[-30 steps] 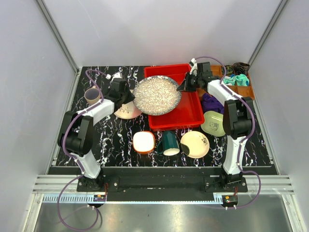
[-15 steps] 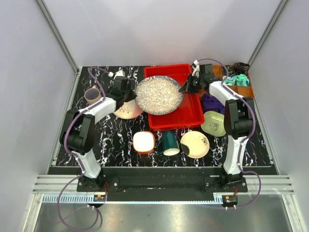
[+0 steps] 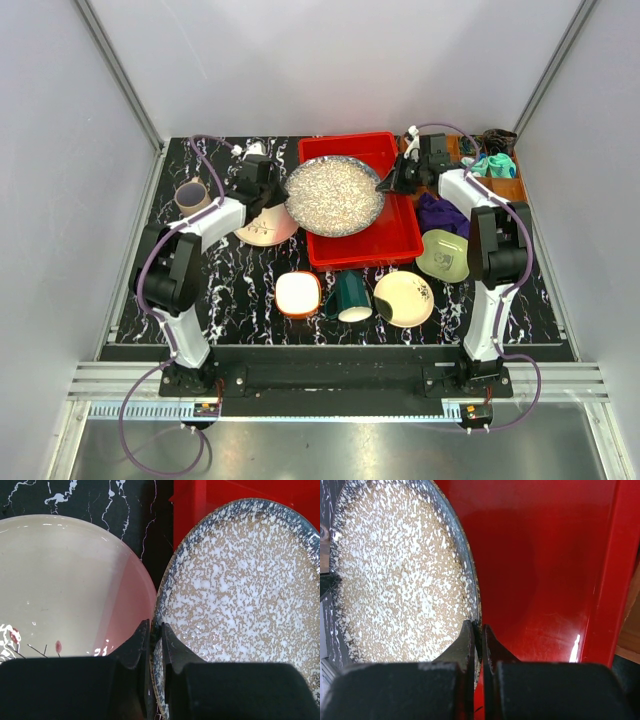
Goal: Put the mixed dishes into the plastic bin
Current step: Place the plate in the plastic bin.
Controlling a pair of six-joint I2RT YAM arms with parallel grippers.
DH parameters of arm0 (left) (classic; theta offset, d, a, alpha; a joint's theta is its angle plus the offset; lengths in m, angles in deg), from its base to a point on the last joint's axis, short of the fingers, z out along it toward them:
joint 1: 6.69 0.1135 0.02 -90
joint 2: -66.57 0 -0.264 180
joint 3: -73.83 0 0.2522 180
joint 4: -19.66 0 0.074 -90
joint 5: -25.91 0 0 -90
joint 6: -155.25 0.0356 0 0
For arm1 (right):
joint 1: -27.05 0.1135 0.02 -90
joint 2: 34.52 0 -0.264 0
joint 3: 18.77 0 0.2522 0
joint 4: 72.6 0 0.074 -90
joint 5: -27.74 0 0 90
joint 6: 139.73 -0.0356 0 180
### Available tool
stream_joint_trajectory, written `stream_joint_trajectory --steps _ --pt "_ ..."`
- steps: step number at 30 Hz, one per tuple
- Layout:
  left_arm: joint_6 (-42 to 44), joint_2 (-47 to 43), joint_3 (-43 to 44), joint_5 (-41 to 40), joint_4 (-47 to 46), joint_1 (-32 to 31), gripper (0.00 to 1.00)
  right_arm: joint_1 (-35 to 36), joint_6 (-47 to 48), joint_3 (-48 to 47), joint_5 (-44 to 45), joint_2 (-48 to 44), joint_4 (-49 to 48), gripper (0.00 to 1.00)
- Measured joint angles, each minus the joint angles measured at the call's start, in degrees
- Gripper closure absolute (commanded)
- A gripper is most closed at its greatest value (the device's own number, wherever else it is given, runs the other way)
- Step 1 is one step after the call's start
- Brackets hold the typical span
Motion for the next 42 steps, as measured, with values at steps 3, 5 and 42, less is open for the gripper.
stream_joint_trajectory --steps 3,5,42 --pt "0.04 0.31 0.42 0.0 0.09 -0.17 1.0 -0.17 -0.09 0.2 0.02 0.0 -0.02 1.0" --pt "0.07 0.46 0.61 0.0 0.07 -0.24 1.0 -0.28 -0.09 0.22 0.04 0.02 -0.22 1.0" --pt "-1.57 0.85 -2.1 0.31 -7.98 -0.66 0.67 -0.9 -1.36 1.95 -0.13 0.31 -2.99 1.0"
